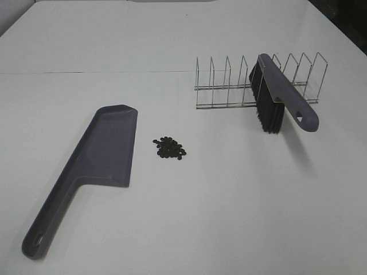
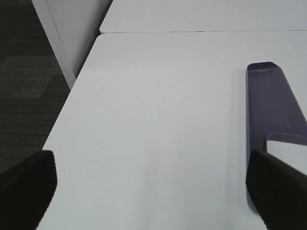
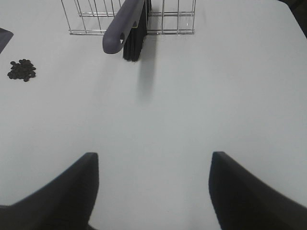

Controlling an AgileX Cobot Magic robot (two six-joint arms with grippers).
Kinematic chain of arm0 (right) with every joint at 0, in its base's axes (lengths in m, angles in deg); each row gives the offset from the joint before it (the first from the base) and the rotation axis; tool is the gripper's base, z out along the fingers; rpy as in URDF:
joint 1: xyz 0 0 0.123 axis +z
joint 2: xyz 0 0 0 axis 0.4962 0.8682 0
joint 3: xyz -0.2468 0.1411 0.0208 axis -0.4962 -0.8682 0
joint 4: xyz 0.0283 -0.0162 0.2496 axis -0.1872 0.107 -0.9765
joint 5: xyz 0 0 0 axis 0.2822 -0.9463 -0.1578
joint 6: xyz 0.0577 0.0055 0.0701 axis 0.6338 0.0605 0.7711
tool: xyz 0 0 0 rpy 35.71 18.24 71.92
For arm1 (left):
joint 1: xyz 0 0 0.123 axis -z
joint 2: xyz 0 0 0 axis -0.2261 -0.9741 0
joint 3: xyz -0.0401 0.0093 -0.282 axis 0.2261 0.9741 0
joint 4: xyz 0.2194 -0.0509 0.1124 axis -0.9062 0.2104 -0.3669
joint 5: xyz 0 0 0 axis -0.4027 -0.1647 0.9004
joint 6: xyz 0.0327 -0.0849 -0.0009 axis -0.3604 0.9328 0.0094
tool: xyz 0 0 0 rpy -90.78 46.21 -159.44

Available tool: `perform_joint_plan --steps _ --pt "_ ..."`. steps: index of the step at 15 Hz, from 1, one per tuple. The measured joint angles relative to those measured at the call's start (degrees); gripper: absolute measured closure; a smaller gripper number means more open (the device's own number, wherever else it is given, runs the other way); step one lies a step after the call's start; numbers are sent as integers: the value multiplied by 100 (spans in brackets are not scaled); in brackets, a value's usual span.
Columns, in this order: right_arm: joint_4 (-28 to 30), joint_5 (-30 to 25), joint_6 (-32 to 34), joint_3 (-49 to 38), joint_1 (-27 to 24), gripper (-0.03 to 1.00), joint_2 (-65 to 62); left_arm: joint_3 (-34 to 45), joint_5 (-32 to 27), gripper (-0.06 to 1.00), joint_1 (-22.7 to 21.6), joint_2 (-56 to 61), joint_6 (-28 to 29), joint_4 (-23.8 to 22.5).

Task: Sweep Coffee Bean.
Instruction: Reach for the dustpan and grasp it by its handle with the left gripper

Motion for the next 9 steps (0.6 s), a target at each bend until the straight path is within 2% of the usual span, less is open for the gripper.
perform_joint_plan --steps 9 --pt "0 0 0 0 0 40 0 0 0 -5 0 0 -29 11"
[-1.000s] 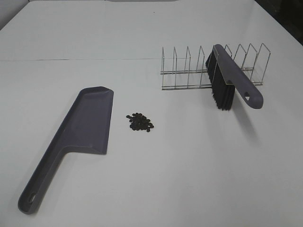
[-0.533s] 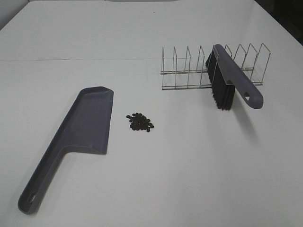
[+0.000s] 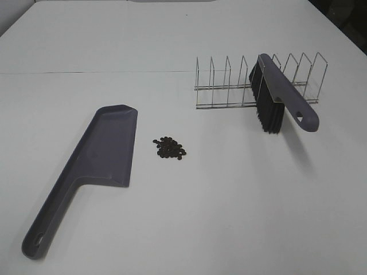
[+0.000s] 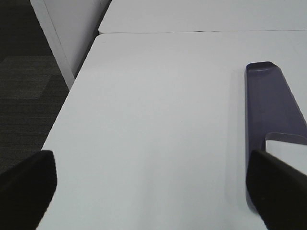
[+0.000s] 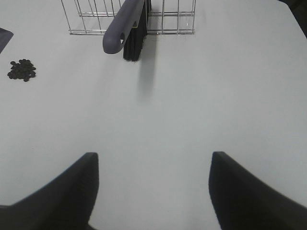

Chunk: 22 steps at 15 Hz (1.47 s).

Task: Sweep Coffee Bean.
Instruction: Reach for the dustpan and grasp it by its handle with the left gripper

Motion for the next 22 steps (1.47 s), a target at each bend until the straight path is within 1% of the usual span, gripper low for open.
perform_joint_plan --steps 22 --pt "0 0 0 0 0 40 0 -6 0 -5 0 0 0 0"
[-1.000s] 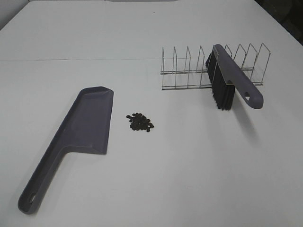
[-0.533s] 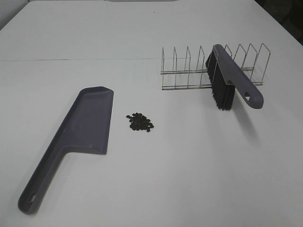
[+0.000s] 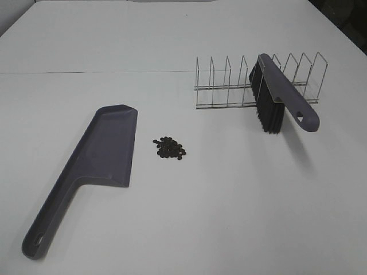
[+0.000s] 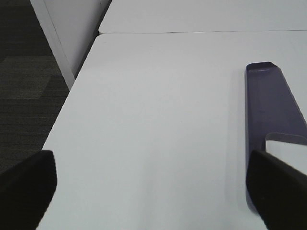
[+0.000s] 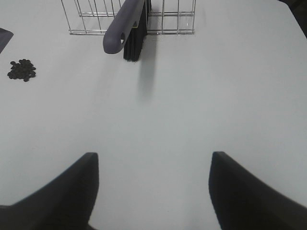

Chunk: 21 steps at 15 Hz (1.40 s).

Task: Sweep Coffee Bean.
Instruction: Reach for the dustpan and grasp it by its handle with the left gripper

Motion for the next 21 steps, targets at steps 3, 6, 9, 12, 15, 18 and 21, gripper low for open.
perform_joint_plan --steps 3,6,9,12,15,18,21 --pt "0 0 0 0 0 40 0 -338 -367 1 0 -435 0 -6" --pt "0 0 0 0 0 40 0 -693 -837 4 0 -1513 29 -11" --pt "0 0 0 0 0 40 0 -1060 -854 5 0 -2888 160 -6" --pt "0 0 0 0 0 40 0 -1335 -842 3 0 -3948 246 86" --pt "0 0 0 0 0 40 0 -1369 -613 1 6 -4973 447 223" --pt "0 0 0 0 0 40 0 -1369 -195 1 584 -5609 705 223" --pt "0 0 0 0 0 40 0 -1369 521 1 1776 -6388 1238 201"
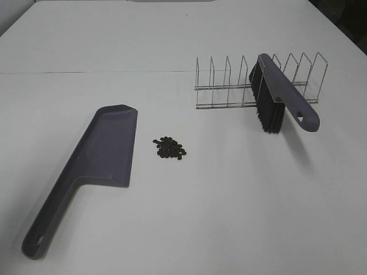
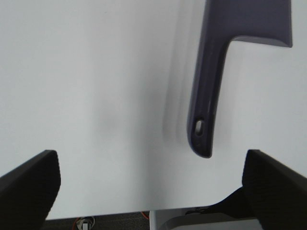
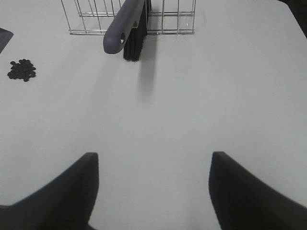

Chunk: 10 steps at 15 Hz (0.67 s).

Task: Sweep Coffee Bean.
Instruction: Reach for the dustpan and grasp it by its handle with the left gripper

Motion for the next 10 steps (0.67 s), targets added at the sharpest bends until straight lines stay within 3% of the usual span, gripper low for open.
perform_joint_plan --steps 1,3,4,10 --pt "0 0 0 0 0 40 0 0 458 1 458 -602 218 -29" --pt "0 0 0 0 0 40 0 0 590 1 659 -900 298 -46" --pt "0 0 0 0 0 40 0 -23 791 1 980 -1530 372 -52" --pt "0 0 0 0 0 40 0 -521 1312 2 1117 -2979 510 -178"
